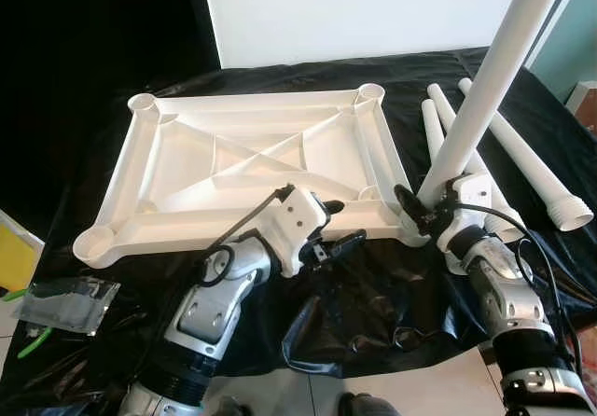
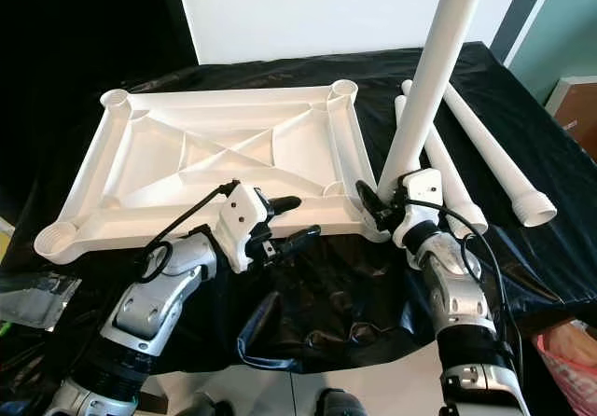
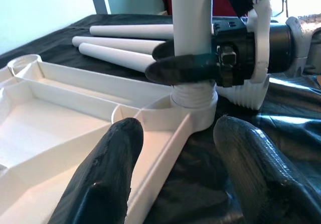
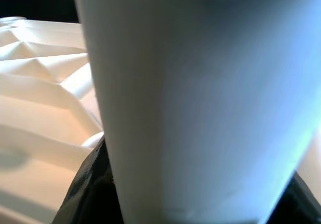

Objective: Building children table

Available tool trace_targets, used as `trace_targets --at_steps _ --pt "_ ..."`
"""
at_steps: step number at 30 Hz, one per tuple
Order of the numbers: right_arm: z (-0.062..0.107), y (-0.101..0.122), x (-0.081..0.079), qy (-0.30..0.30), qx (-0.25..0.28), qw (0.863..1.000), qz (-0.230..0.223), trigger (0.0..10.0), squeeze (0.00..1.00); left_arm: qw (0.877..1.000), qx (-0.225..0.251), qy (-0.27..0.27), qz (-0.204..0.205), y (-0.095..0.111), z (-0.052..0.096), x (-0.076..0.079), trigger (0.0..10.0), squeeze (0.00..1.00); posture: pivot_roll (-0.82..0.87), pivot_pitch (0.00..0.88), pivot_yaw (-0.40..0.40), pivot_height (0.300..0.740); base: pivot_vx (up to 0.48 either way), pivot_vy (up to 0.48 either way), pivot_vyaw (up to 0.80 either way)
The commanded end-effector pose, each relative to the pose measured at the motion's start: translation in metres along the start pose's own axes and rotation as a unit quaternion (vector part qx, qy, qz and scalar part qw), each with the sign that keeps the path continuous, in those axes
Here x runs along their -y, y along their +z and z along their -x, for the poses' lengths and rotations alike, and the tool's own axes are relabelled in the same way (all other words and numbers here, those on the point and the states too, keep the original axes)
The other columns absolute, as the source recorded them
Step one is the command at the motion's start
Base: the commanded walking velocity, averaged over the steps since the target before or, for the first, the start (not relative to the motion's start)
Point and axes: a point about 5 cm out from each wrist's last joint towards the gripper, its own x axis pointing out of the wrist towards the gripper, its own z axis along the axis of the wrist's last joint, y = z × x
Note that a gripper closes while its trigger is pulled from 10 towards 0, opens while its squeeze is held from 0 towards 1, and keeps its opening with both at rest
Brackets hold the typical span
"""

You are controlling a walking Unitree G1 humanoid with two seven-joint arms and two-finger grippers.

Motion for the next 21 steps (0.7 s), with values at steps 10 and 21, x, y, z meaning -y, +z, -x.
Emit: trace_targets --at_steps 10,21 --pt "0.008 -0.019 -0.021 -0.158 -0.045 0.986 -0.026 10.0 0.0 0.997 -0.022 0.078 0.005 -0.006 0.005 -0.022 10.0 0.0 -0.08 0.098 0.022 0.74 0.0 0.0 0.0" --pt "0.007 -0.019 -0.045 -0.284 -0.062 0.956 -0.041 10.0 0.0 0.993 -0.025 0.113 0.024 -0.008 0.004 -0.029 10.0 0.0 -0.08 0.099 0.019 0.74 0.0 0.0 0.0"
